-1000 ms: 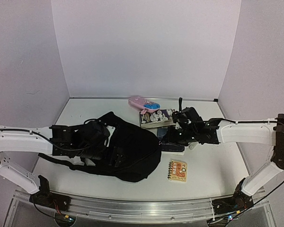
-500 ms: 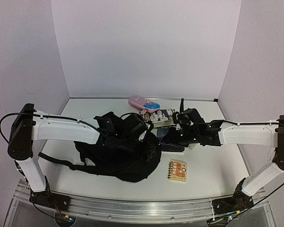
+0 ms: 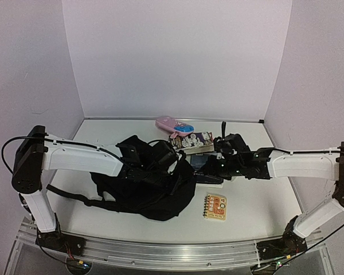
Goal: Pack the student bag
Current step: Unzip the student bag at the center of the board.
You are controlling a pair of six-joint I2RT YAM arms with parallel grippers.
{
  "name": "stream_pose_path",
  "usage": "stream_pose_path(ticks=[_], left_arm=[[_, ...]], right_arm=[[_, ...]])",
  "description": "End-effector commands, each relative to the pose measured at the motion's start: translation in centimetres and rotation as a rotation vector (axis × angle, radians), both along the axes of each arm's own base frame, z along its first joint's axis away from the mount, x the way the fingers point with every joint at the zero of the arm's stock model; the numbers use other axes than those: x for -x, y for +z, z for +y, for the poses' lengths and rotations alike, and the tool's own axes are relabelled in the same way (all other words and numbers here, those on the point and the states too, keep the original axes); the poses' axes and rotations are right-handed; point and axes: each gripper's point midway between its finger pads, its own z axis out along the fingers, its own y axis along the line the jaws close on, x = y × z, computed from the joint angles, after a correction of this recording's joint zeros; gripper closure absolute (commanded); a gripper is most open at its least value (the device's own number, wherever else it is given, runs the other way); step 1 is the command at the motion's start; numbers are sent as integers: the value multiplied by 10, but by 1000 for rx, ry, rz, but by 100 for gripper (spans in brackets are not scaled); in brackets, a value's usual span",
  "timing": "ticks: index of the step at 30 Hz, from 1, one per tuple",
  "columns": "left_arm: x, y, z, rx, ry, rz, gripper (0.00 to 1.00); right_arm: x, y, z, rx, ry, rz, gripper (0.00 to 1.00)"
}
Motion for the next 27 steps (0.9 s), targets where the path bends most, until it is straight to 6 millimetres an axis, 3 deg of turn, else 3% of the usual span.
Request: stream_pose_path(ticks=[1, 7, 18, 22, 27], left_arm=[[27, 39, -1, 138, -146, 5, 100], [61, 69, 4, 223, -301, 65, 100], [90, 129, 6, 351, -444, 86, 100], [94, 143, 11, 382, -449, 81, 100], [93, 141, 17, 379, -420, 84, 100]], right_arm=[[-29, 12, -2, 39, -106, -64, 100], [-52, 13, 23, 62, -72, -79, 100], [-97, 7, 92, 51, 117, -96, 100], [-110, -7, 115, 45, 172, -86, 100], [-118, -13, 129, 36, 198, -96, 100]])
